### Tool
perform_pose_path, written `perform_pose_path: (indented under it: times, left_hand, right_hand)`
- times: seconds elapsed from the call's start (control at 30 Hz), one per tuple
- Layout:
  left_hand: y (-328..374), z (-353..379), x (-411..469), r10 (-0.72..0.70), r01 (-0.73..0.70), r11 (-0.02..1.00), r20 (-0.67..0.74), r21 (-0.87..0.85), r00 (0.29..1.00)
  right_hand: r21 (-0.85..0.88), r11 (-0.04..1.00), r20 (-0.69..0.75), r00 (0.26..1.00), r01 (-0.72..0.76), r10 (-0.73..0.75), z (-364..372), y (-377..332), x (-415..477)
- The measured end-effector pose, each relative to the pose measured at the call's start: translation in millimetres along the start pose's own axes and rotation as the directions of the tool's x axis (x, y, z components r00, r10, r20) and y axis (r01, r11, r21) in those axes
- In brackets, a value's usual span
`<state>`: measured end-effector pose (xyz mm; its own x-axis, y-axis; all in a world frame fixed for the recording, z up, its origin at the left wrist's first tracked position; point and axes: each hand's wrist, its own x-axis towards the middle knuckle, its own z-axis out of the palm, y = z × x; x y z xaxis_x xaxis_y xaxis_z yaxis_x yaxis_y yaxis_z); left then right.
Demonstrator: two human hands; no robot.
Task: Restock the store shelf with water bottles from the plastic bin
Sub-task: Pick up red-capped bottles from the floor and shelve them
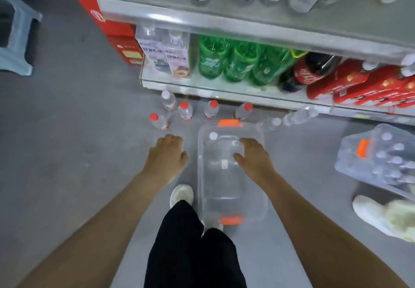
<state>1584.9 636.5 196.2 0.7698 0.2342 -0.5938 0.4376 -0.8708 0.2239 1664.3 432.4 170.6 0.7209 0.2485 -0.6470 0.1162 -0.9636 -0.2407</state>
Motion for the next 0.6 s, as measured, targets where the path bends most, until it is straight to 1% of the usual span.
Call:
perform_pose_path:
  times: [0.1,0.2,0.3,0.43,0.6]
  left_hand:
    - [-12.9,42.3,44.0,0.009,-0.009,1.0,0.03,-0.019,0.999]
    - [-26.7,84.8,83.8,0.012,-0.009,0.998,0.046,-0.062,0.999]
    - [-41.9,125.0,117.4,0.017,-0.01,0.996,0.07,-0.089,0.997]
    - [-61.7,168.1,152.5,0.02,-0.014,0.996,0.069,-0.091,0.997]
    - [-81.9,207.5,180.8,-0.005,0.014,0.991,0.064,-0.132,0.998]
  right_hand:
    - [0.131,0.99,0.036,0.999,-0.044,0.039,52.1,11.2,47.6]
    - [0.173,0.984,0.075,0.996,-0.052,0.039,100.6,20.8,91.7]
    - [0.271,0.961,0.078,0.996,-0.061,0.041,141.3,28.7,132.7]
    - [0.423,0.905,0.012,0.999,-0.041,0.039,178.4,35.3,175.8]
    - [0.487,0.871,-0.128,0.992,0.06,0.003,206.5,38.2,209.0]
